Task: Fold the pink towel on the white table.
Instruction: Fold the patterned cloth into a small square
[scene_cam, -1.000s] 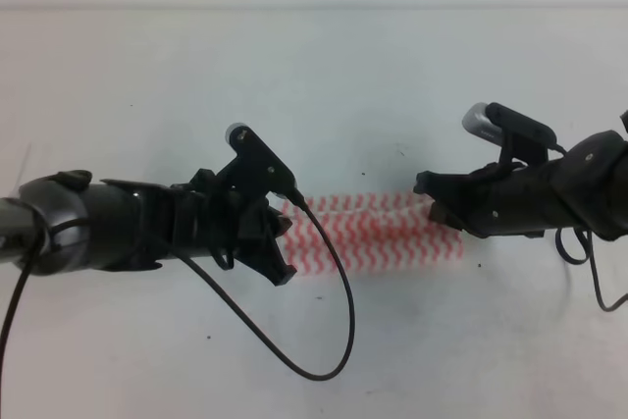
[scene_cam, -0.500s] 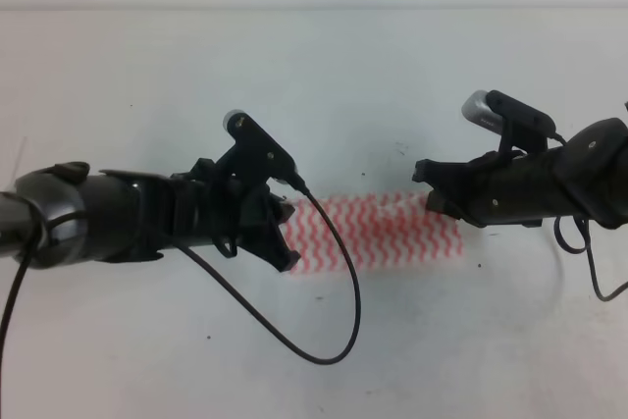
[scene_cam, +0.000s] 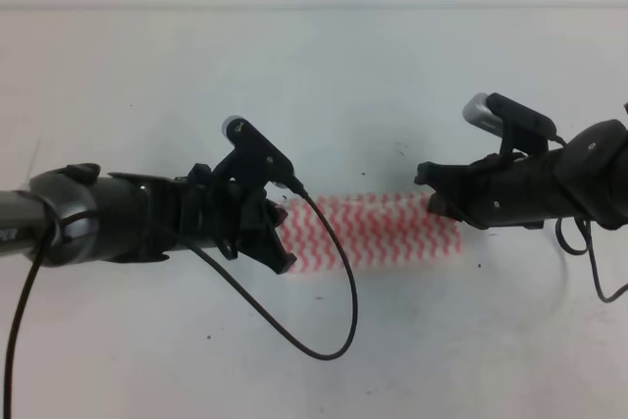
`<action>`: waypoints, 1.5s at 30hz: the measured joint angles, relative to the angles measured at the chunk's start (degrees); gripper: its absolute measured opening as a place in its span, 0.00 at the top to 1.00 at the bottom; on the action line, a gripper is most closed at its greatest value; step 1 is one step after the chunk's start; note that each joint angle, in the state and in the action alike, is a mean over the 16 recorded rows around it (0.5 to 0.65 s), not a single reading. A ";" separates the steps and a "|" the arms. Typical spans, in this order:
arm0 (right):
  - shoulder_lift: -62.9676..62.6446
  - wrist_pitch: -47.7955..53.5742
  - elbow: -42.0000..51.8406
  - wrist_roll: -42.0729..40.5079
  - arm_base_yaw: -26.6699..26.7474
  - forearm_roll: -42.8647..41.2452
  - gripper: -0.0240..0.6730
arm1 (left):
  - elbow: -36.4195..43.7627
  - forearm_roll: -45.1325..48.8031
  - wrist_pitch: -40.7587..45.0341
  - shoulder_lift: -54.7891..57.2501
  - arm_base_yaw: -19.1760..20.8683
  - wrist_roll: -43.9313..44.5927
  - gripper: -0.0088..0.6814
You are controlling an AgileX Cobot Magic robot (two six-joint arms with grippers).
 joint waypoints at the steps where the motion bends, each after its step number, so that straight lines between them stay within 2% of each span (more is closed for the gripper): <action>1: 0.01 0.00 0.00 0.00 -0.01 -0.02 0.99 | 0.00 0.28 -0.16 0.06 0.00 0.02 0.97; 4: 0.01 -0.03 0.00 0.00 -0.02 -0.09 0.99 | 0.00 0.00 -0.48 -0.03 0.00 0.01 0.92; 17: -0.04 0.13 0.00 0.00 -0.03 -0.27 0.99 | -2.34 0.28 -4.92 -1.05 0.02 -2.61 0.51; 20: -0.04 0.17 0.00 0.00 -0.03 -0.27 0.99 | -3.25 0.00 -5.45 -1.68 0.02 -5.33 0.49; 29: -0.09 0.16 0.00 0.05 -0.03 -0.01 0.99 | -3.42 1.24 0.76 -2.75 0.02 -13.09 0.73; 35: -0.09 0.16 0.00 0.09 -0.03 0.35 0.99 | -1.88 2.30 6.84 -1.17 0.00 -14.57 0.90; 39: -0.09 0.23 0.00 0.13 -0.03 0.57 0.99 | -1.23 3.02 8.38 0.50 -0.01 -14.02 0.95; 45: -0.04 0.28 0.00 0.12 -0.03 0.72 0.97 | -1.12 3.32 8.57 3.07 0.00 -13.17 0.97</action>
